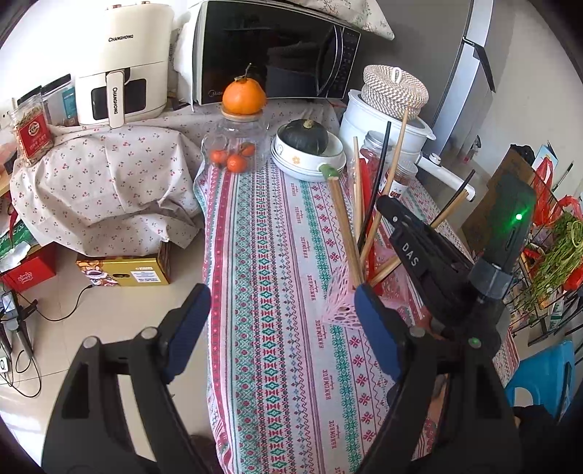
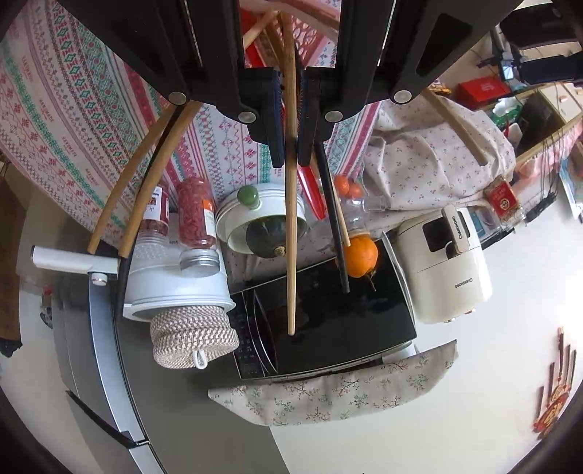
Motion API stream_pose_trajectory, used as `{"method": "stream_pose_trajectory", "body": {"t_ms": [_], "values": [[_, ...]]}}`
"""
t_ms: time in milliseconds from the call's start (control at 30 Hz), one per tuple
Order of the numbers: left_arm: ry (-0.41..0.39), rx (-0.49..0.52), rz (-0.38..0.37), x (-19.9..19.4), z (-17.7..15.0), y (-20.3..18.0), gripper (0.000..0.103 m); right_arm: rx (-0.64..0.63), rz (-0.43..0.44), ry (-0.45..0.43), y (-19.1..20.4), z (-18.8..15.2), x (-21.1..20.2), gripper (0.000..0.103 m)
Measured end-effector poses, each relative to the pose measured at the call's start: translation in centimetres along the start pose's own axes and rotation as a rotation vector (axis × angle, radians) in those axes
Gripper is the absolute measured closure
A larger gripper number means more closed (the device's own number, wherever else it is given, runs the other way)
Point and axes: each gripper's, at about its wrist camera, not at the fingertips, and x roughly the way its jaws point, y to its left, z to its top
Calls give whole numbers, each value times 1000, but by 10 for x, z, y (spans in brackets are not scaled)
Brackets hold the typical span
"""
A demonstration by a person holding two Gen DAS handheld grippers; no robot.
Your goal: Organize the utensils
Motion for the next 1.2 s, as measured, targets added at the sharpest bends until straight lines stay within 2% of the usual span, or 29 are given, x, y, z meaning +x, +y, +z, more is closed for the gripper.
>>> {"method": "stream_pose_trajectory", "body": {"t_ms": [100,200,233,267,400,467,700,733,833,1033,1200], "values": [[13,-3,-6,2,-2,-2,21,-6,37,3,-1,4,-15,87],[26,0,-13,4,-5,-5,19,-6,67,-9,-5,12,-37,66],[32,4,-11,5,-6,-7,18,-3,75,-10,-7,14,-45,55],[35,8,-9,6,-8,-10,16,-1,85,-10,-9,17,-52,49],[51,22,0,8,-14,-20,3,-14,92,7,-18,25,-79,39],[55,25,-4,6,-16,-26,1,-20,79,21,-25,27,-92,34],[32,41,17,-6,-24,-49,1,-80,-12,28,-53,31,-141,10],[18,48,22,-9,-25,-53,1,-92,-22,37,-56,31,-146,3],[-35,78,44,-20,-30,-67,1,-119,-43,61,-64,31,-158,0],[-115,129,95,-31,-34,-89,1,-173,-165,125,-79,26,-168,0],[-126,134,99,-26,-35,-99,1,-147,-170,184,-95,21,-165,0]]}}
